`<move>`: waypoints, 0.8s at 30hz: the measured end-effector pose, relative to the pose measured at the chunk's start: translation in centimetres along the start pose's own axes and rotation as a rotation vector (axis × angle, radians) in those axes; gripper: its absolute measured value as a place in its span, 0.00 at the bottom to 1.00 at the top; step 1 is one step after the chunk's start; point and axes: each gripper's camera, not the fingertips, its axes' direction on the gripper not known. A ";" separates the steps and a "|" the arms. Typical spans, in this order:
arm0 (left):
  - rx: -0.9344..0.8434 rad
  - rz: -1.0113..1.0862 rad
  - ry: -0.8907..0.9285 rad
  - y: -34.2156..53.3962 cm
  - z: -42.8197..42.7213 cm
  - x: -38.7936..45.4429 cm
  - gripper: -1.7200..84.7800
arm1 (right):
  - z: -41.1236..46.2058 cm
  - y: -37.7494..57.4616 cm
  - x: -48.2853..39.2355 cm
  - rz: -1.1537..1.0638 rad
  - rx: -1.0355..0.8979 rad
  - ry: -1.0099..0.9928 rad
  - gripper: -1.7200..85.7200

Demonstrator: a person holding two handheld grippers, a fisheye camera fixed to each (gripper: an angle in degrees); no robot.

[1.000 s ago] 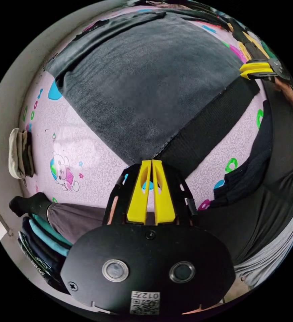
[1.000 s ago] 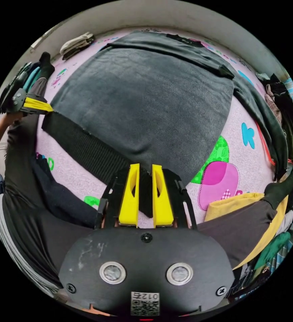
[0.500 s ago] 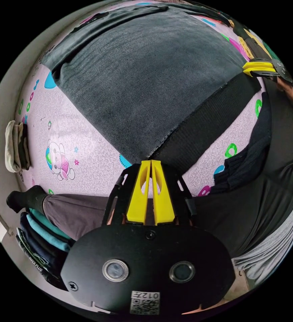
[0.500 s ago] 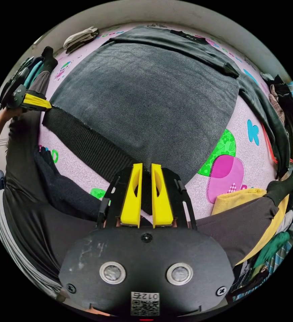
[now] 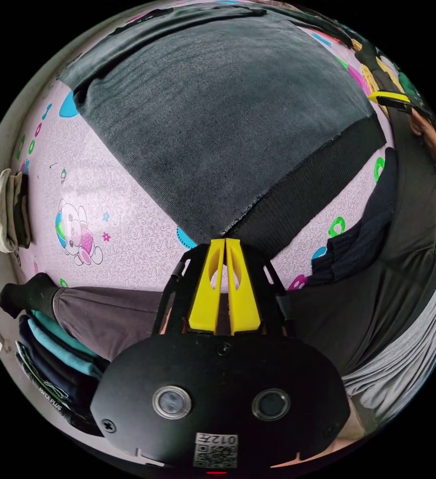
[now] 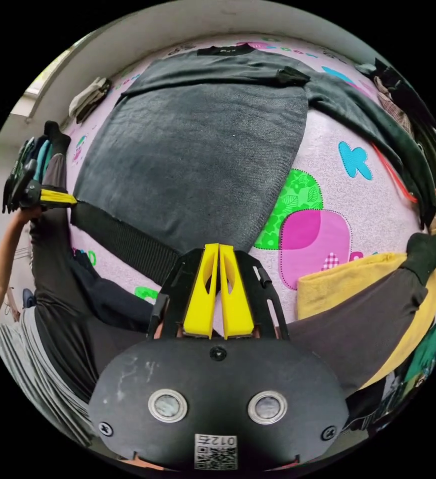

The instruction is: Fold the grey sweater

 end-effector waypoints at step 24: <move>0.470 0.251 0.021 -13.0 -18.2 9.6 0.03 | -2.4 7.6 35.6 0.672 0.710 0.360 0.14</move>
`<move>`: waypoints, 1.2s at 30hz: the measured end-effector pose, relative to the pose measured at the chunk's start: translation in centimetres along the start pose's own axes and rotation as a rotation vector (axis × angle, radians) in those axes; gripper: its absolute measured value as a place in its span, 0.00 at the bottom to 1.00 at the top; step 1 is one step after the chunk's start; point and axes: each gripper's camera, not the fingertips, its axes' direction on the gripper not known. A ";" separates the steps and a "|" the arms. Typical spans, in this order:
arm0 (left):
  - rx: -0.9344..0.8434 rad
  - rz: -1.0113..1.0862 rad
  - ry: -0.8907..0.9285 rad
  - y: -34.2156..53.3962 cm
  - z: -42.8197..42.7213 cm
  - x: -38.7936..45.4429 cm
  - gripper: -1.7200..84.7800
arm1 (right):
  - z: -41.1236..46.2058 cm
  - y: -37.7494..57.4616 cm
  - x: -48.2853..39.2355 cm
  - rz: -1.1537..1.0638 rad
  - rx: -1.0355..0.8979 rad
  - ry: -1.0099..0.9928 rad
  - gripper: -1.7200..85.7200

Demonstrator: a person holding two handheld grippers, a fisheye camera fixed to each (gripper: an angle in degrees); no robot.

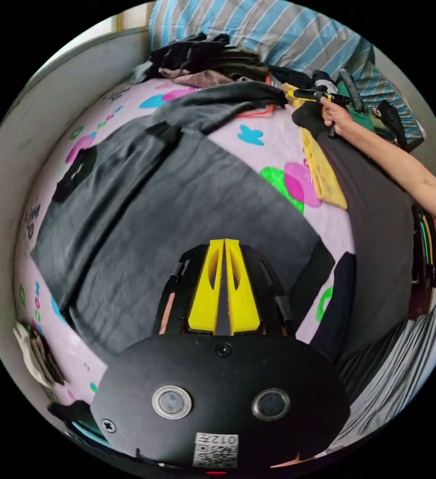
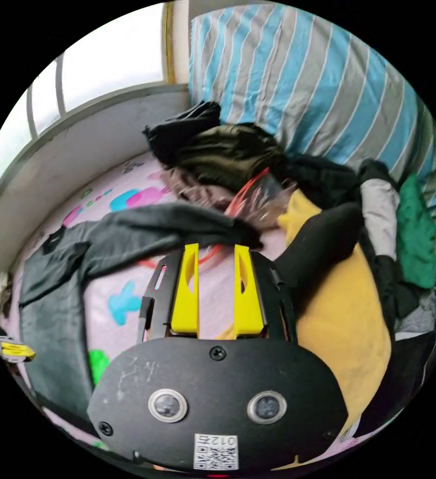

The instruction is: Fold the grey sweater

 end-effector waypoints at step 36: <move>0.319 -0.007 0.074 -14.2 -19.1 -0.9 0.15 | 3.5 -10.3 6.8 0.027 -0.285 -0.964 0.02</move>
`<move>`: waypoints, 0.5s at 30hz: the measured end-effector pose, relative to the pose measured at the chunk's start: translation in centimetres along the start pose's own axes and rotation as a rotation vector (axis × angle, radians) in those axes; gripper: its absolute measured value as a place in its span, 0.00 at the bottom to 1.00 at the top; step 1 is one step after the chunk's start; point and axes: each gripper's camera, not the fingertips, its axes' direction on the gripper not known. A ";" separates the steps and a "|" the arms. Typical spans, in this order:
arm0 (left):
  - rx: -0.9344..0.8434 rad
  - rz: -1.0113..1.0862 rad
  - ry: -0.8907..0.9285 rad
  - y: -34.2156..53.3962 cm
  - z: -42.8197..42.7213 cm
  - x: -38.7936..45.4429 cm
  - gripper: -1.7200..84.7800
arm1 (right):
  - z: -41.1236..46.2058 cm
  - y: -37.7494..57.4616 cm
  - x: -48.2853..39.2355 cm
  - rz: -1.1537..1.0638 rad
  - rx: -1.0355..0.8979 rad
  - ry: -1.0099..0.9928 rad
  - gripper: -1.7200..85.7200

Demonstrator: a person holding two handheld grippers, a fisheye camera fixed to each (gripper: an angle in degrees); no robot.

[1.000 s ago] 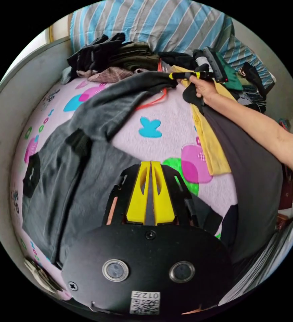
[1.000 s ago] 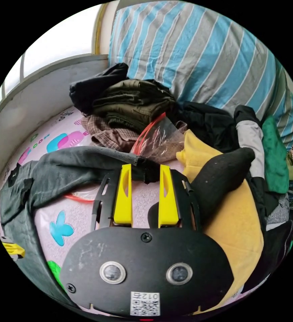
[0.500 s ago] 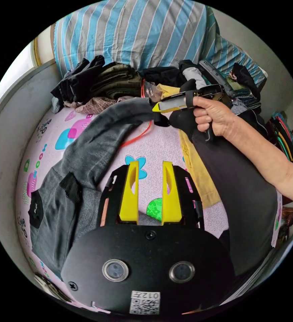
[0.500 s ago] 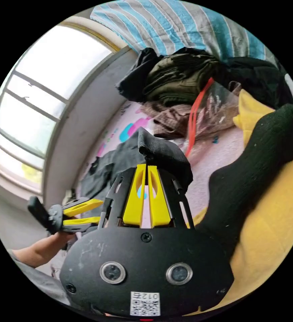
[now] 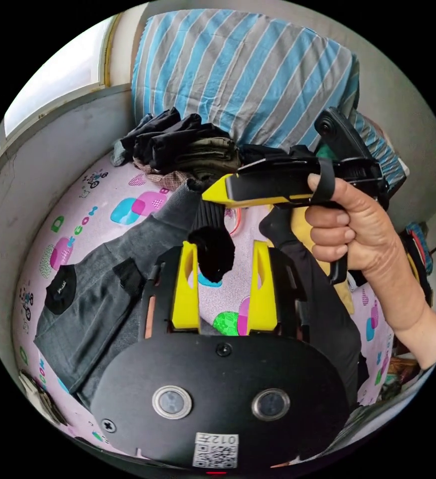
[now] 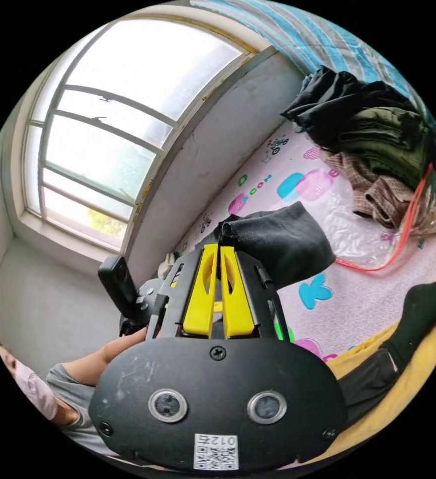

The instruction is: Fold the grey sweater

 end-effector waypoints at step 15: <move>-0.154 -0.134 0.118 -6.0 -9.6 -20.2 0.04 | 8.0 0.6 5.7 0.134 0.016 0.185 0.12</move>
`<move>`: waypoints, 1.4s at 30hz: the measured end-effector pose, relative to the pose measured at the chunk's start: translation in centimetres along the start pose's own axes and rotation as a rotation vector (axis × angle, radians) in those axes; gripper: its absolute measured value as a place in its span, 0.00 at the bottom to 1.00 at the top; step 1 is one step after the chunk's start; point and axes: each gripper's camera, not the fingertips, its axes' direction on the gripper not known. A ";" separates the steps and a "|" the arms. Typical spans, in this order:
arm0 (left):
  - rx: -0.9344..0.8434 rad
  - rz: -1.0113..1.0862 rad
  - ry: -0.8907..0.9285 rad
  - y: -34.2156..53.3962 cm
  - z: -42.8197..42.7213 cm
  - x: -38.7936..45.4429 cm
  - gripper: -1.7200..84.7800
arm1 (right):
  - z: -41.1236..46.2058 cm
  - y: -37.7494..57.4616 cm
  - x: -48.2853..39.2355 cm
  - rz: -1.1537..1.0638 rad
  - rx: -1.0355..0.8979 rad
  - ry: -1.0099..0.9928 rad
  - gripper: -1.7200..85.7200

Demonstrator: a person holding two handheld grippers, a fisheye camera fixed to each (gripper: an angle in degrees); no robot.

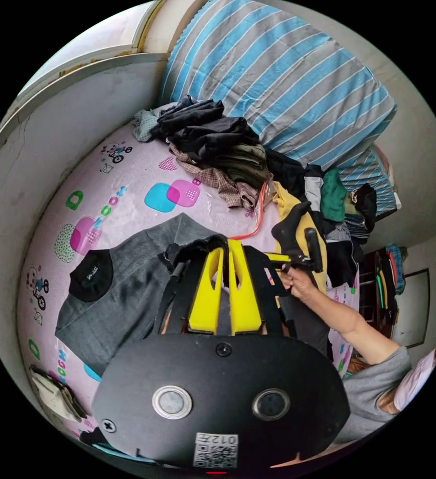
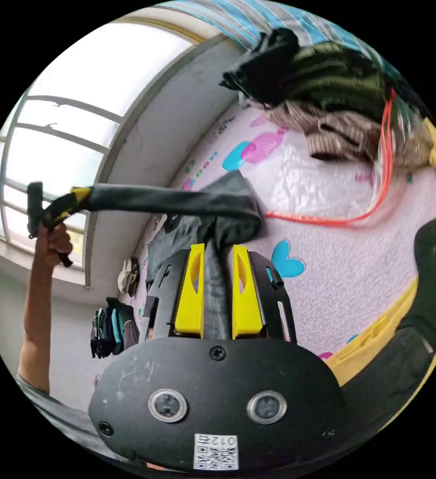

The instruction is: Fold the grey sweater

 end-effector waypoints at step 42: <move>-0.035 -0.373 -0.115 22.5 1.1 -44.7 0.04 | 19.5 -3.3 -40.8 -0.738 -0.137 0.873 0.07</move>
